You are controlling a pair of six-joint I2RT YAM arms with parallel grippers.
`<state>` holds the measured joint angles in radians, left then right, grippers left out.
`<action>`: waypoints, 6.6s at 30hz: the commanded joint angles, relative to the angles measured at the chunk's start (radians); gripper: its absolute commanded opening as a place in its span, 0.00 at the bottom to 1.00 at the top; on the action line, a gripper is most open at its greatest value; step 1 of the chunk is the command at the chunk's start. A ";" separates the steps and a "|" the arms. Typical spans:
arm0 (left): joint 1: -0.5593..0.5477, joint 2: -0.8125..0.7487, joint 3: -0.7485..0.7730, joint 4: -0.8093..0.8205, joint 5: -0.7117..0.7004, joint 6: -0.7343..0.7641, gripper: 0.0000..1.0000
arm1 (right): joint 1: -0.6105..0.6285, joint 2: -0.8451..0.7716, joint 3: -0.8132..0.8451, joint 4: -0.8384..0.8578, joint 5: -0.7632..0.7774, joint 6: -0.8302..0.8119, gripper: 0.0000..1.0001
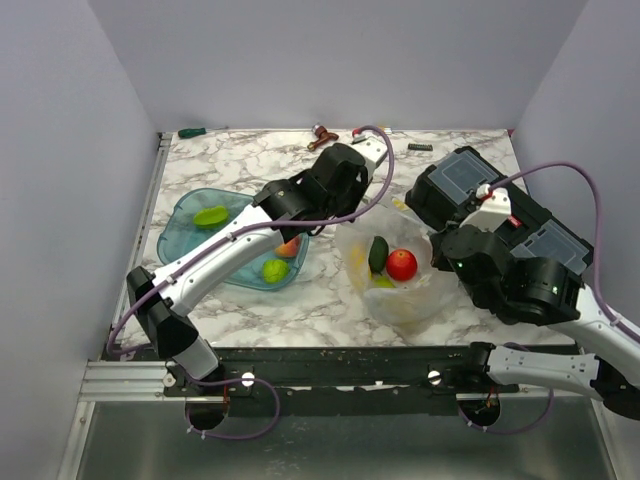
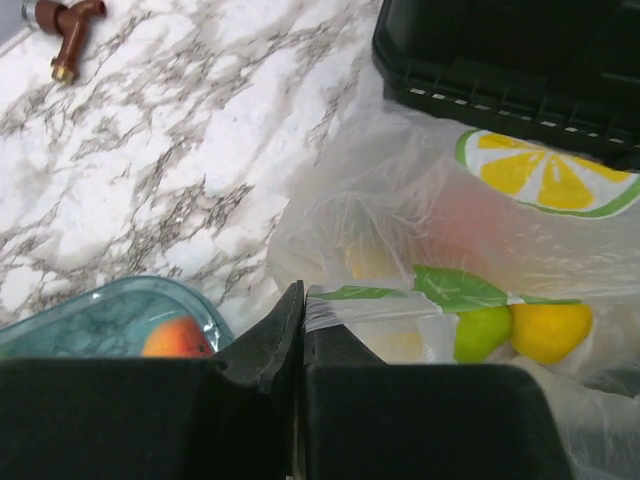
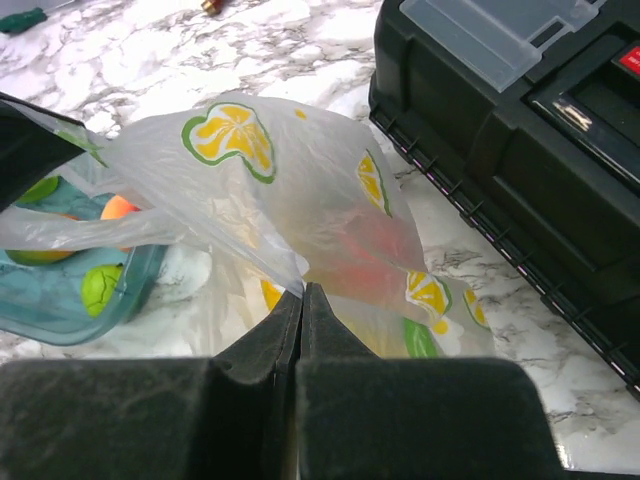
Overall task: Take the fake fruits out of the plastic bag
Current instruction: Adjust the plastic bag at the center of the board, then take out the fake fruit from the plastic bag.
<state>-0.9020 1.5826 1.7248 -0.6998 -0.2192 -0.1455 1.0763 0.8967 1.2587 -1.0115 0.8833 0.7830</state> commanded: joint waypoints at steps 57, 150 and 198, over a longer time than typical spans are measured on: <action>-0.183 -0.265 -0.722 0.570 0.204 -0.508 0.47 | 0.000 -0.108 -0.078 0.148 -0.282 -0.116 0.01; -0.171 0.037 -0.577 0.552 0.227 -0.416 0.42 | -0.001 -0.238 -0.246 -0.070 -0.584 0.101 0.01; -0.156 0.161 -0.559 0.459 0.201 -0.360 0.37 | -0.001 -0.265 -0.252 -0.044 -0.582 0.108 0.01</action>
<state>-1.0580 1.8256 1.1545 -0.1932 -0.0414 -0.5209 1.0779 0.6415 1.0027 -1.0695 0.3012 0.8963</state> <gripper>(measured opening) 0.695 0.012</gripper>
